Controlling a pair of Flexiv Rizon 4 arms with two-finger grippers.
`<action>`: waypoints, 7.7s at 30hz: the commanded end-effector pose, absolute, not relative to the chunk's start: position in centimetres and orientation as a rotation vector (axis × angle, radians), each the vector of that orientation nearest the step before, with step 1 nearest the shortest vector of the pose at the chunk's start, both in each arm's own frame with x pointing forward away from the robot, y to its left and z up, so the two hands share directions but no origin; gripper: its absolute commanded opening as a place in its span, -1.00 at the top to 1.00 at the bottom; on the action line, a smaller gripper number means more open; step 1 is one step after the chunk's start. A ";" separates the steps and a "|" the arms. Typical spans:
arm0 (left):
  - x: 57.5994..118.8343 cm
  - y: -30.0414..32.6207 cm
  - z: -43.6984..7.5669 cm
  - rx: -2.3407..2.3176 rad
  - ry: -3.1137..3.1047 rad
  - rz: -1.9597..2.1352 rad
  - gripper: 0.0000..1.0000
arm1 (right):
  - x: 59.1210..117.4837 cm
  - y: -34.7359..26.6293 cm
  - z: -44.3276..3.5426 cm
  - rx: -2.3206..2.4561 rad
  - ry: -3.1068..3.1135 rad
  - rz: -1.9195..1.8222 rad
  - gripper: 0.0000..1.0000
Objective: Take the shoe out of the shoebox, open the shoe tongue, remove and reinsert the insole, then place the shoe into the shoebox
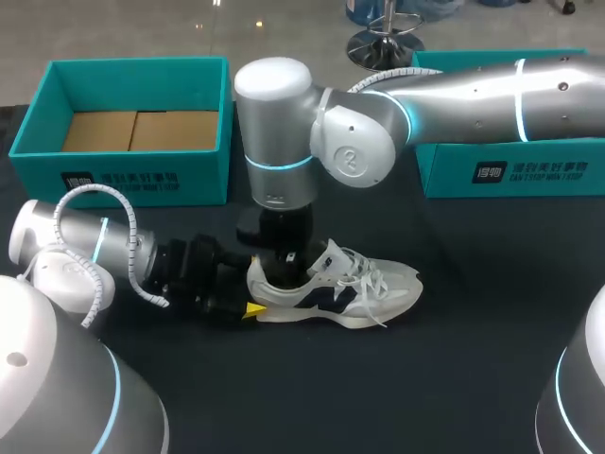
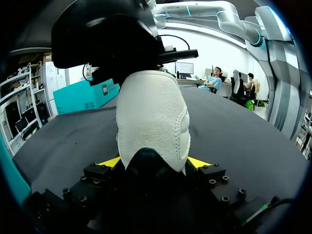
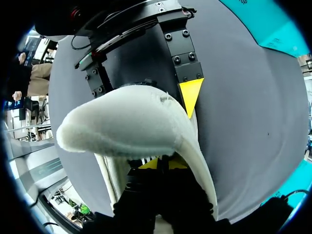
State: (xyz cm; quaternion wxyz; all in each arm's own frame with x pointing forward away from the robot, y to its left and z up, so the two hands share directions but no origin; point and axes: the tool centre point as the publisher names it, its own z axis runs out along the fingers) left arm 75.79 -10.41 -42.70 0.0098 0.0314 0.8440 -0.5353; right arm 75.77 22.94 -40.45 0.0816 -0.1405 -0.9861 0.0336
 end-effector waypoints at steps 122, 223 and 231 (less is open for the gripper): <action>76.2 -10.9 -43.3 0.096 2.637 -1.667 1.00 | 76.1 22.8 -35.7 -0.271 -2.755 -0.155 1.00; 76.2 -10.9 -43.3 0.096 2.637 -1.667 1.00 | 88.7 26.8 -7.3 -0.619 -3.133 -1.097 1.00; 76.2 -10.9 -43.3 0.096 2.637 -1.667 1.00 | 86.1 26.5 -2.9 -0.873 -2.780 -1.251 1.00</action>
